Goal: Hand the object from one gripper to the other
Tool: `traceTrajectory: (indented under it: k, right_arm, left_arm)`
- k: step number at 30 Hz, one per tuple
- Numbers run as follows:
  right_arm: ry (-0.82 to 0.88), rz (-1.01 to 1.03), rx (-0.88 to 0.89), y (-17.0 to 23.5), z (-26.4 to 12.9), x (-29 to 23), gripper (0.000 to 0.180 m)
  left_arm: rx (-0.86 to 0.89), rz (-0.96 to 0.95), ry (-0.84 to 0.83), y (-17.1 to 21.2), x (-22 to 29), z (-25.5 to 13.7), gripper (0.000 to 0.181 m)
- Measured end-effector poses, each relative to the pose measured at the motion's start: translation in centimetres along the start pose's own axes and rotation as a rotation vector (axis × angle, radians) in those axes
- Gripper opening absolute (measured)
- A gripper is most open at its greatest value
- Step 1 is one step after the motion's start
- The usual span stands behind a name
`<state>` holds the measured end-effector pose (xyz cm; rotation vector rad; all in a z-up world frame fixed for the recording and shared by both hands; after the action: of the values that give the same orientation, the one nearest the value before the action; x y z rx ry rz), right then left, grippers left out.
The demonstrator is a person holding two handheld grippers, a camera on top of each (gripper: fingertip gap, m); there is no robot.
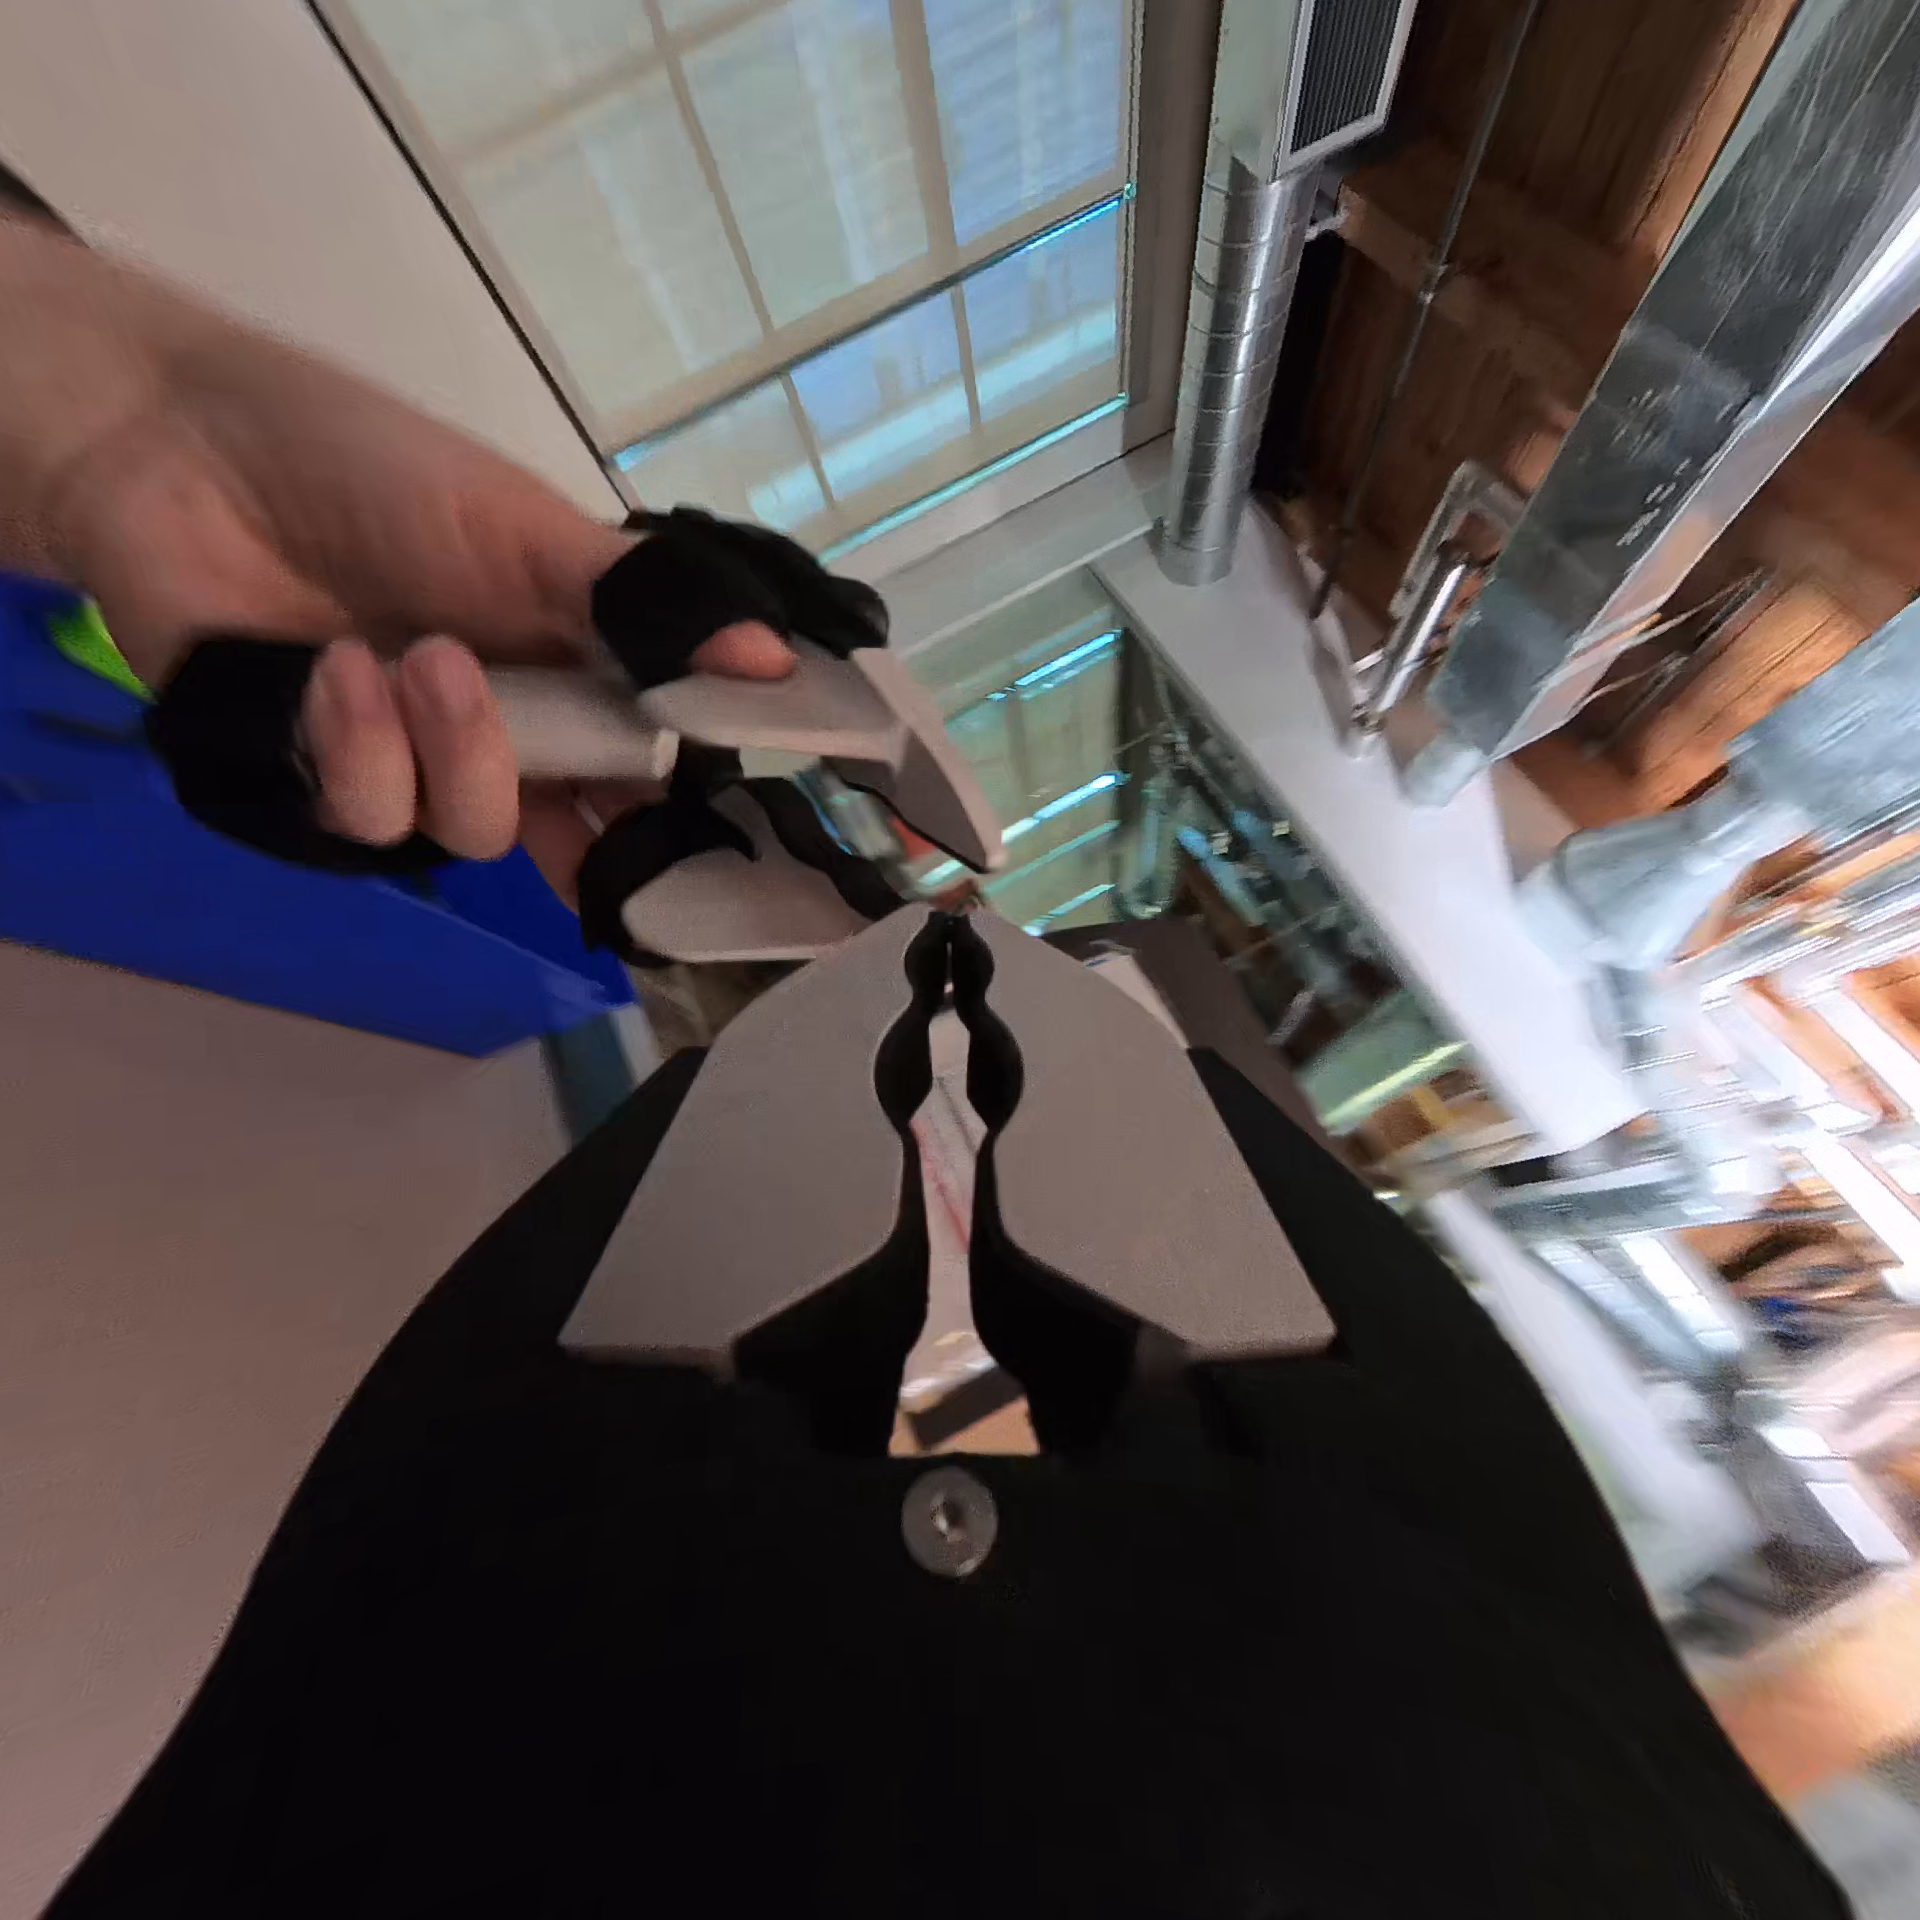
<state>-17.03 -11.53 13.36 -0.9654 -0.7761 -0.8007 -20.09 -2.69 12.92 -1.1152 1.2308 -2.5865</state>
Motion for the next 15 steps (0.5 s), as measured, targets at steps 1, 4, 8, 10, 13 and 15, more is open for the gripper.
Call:
traceTrajectory:
  k: [1,4,8,10,13,15]
  right_arm:
    - [-0.024,0.094,0.005,0.0,-0.1,0.7,0.001]
    - [-0.123,0.414,0.006,0.5,-0.7,3.3,0.001]
    - [-0.447,0.905,-0.102,2.1,-1.2,4.5,0.001]
    - [-0.561,1.047,-0.133,2.6,-1.4,4.3,0.001]
    - [-0.625,1.108,-0.12,3.0,-1.3,3.8,0.001]
    - [-0.666,1.145,-0.07,2.7,-1.3,3.7,0.001]
  left_arm:
    - [0.005,0.038,-0.024,-0.3,-0.1,-0.2,0.029]
    - [0.026,0.216,-0.141,-1.6,-0.3,-1.4,0.04]
    - [-0.068,0.639,-0.288,-2.3,1.2,-2.0,0.045]
    - [-0.191,0.791,-0.306,-1.1,2.3,-1.3,0.037]
    - [-0.329,0.864,-0.285,1.0,3.0,0.1,0.029]
    - [-0.38,0.841,-0.28,1.8,2.8,0.6,0.025]
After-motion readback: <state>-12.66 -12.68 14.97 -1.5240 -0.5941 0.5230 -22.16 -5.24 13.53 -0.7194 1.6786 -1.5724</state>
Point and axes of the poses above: each gripper's, where its closed fingertips meet, z out along the fingers, y out of its underside, x = y × z across the jaws, the point moved 5 cm from there along -z, back along the fingers, and after that the axes turned 6 degrees about y, right-handed, at the moved point
